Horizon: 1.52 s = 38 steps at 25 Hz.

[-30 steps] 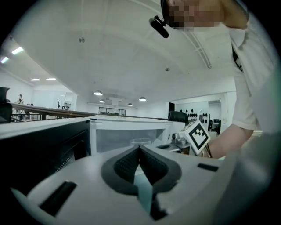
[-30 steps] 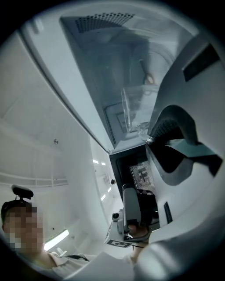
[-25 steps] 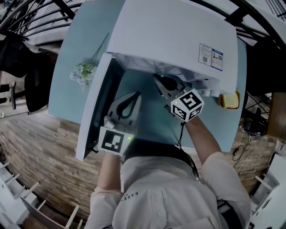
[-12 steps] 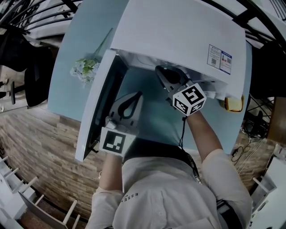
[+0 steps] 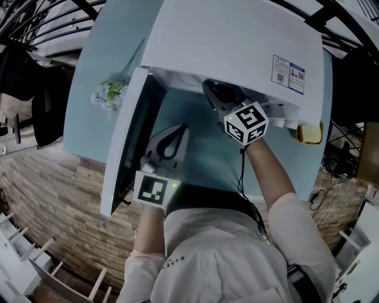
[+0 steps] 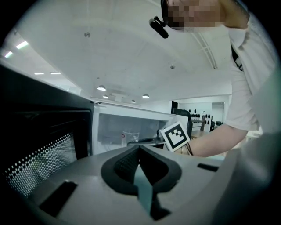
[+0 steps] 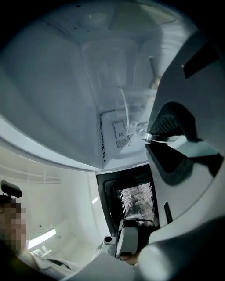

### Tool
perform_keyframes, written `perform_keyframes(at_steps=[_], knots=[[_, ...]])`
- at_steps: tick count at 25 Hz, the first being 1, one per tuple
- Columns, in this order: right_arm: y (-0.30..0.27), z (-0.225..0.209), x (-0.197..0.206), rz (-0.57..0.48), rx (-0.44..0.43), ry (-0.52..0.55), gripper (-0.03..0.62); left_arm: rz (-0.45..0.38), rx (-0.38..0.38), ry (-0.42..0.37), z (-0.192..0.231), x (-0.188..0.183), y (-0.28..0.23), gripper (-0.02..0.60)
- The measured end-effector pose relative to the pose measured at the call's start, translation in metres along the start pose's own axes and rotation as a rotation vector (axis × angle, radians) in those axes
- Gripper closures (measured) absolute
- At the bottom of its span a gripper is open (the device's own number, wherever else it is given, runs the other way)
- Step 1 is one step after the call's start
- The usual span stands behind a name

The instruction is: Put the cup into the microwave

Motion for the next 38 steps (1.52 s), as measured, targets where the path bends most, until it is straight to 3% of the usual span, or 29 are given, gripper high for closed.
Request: perform_keyframes(at_steps=[5, 11, 20, 26, 30, 38], knots=[[0.002, -0.001, 0.004, -0.038, -0.025, -0.041, 0.565, 0.006, 0.016, -0.009, -0.005, 0.001, -0.003, 0.580], [0.010, -0.001, 0.010, -0.032, -0.012, -0.060, 0.494, 0.006, 0.031, -0.004, -0.009, -0.004, -0.006, 0.580], [0.045, -0.005, 0.004, -0.003, 0.109, -0.060, 0.474, -0.018, 0.061, -0.024, -0.018, -0.017, -0.011, 0.580], [0.084, -0.001, -0.034, -0.064, 0.232, -0.078, 0.476, -0.052, 0.084, -0.081, -0.030, -0.046, -0.010, 0.580], [0.110, 0.011, -0.066, -0.104, 0.240, -0.073, 0.477, -0.080, 0.097, -0.114, -0.041, -0.069, -0.005, 0.580], [0.162, 0.019, -0.116, -0.174, 0.281, -0.037, 0.573, -0.129, 0.114, -0.170, -0.058, -0.107, 0.004, 0.580]])
Point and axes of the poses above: the fingertips, and each gripper's own axes: y backward along the fingers, z to its left, x out of its underside, the point moved 3 cm from there along y, backward along the fingers, and after that the axes turned 12 degrees about y, right-handed, at the moved point
